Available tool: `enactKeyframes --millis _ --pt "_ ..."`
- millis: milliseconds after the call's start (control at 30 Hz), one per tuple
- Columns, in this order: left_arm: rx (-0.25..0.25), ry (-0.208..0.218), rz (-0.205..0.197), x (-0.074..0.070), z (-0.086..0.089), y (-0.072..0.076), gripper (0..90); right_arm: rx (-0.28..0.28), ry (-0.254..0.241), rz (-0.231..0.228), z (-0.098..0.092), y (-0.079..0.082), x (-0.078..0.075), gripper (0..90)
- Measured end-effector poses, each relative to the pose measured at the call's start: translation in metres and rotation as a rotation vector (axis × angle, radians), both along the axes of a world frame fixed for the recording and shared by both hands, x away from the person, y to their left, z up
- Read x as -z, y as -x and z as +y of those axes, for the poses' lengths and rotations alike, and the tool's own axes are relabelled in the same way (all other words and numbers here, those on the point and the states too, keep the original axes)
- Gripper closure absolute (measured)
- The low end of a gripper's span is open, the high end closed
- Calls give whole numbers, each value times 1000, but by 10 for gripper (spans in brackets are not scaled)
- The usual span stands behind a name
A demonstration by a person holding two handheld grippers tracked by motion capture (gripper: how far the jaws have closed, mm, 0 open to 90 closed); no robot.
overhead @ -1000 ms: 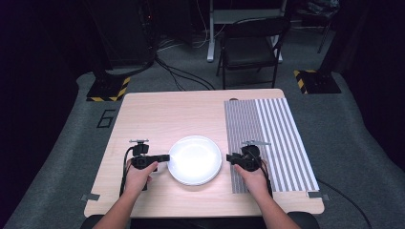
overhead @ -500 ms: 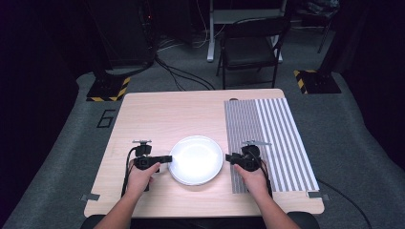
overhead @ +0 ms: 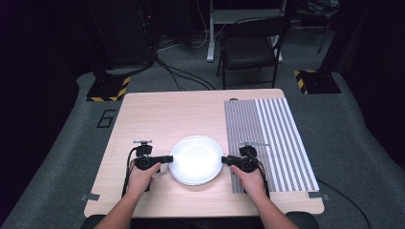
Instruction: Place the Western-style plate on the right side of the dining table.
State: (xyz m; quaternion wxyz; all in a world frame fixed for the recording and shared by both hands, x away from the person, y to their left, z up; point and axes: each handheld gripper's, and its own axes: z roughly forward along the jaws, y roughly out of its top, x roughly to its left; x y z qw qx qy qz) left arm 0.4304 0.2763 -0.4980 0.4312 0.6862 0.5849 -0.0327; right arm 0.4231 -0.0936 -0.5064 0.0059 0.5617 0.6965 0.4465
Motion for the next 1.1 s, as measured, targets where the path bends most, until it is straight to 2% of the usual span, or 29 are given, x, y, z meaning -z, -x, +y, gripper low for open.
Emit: enactKeyframes --millis 167,300,467,633,867,1100 --pt "10 -9 -14 1 0 0 697 -7 2 25 8 1 3 638" --pt "8 -5 -12 1 0 0 697 7 -24 79 12 1 6 658" --pt "4 -3 -18 1 -1 0 697 16 -30 80 12 1 6 680" --pt "2 -3 -14 1 -3 0 697 50 -103 116 7 0 6 685" --pt "23 0 -10 3 -8 -2 697 77 -132 105 2 0 2 700" --pt "39 -8 3 8 -19 -5 692 106 -121 97 -7 -1 0 700"
